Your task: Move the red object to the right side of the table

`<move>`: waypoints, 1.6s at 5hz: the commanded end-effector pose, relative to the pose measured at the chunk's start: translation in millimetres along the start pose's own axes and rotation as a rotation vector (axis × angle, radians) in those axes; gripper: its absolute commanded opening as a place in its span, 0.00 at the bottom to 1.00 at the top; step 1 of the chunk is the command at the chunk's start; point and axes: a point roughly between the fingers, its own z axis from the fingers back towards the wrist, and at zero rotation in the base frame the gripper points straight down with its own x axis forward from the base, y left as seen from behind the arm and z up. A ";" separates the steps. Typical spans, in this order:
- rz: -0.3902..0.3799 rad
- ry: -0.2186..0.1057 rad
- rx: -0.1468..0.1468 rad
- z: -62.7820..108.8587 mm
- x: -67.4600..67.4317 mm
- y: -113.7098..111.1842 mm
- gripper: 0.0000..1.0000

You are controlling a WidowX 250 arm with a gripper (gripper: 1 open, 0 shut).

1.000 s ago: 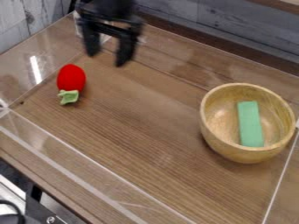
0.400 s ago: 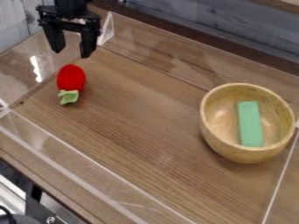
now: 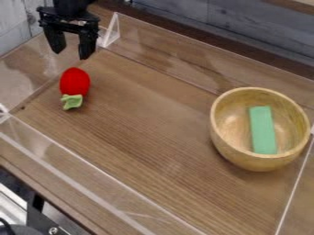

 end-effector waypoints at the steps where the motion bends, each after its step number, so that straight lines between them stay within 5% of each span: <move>1: -0.060 -0.055 0.023 12.8 6.4 7.1 1.00; 3: 0.072 -0.050 0.036 5.6 11.5 1.6 1.00; 5: -0.011 -0.062 0.038 7.6 15.4 -1.3 1.00; 8: 0.078 -0.065 0.049 14.9 7.8 -8.6 1.00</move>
